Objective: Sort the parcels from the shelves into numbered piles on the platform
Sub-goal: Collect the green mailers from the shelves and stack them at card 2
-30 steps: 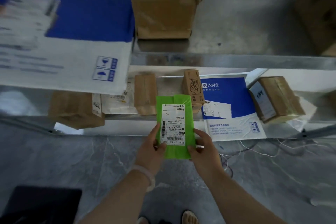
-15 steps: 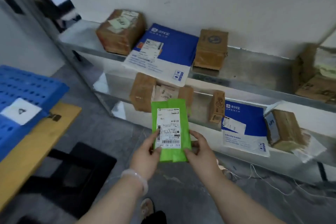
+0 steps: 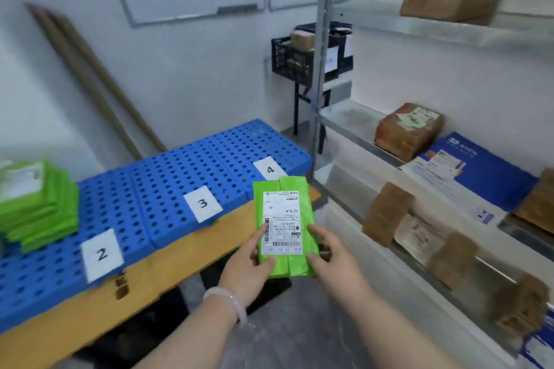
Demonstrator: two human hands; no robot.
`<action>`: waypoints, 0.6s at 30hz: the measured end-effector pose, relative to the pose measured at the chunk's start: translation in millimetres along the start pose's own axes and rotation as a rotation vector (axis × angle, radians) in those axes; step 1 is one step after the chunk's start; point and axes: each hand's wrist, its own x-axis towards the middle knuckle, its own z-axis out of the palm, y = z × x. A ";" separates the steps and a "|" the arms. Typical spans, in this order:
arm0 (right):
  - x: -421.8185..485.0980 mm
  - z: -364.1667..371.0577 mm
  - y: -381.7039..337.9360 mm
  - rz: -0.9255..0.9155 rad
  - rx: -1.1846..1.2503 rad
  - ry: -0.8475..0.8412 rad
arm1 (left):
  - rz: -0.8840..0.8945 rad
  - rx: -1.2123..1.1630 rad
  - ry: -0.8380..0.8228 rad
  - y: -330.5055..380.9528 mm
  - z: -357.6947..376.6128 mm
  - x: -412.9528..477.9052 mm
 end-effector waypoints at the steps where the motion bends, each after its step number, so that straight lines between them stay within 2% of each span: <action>1: 4.9 24.3 -13.9 -0.015 0.004 -0.031 | -0.005 0.005 0.028 -6.5 -25.4 -1.9; 10: 30.4 279.0 -129.1 -0.105 -0.029 -0.352 | -0.147 0.010 0.323 -90.0 -279.6 -18.6; 18: 50.1 406.5 -198.5 -0.083 -0.024 -0.489 | -0.176 -0.123 0.498 -135.0 -401.3 -8.3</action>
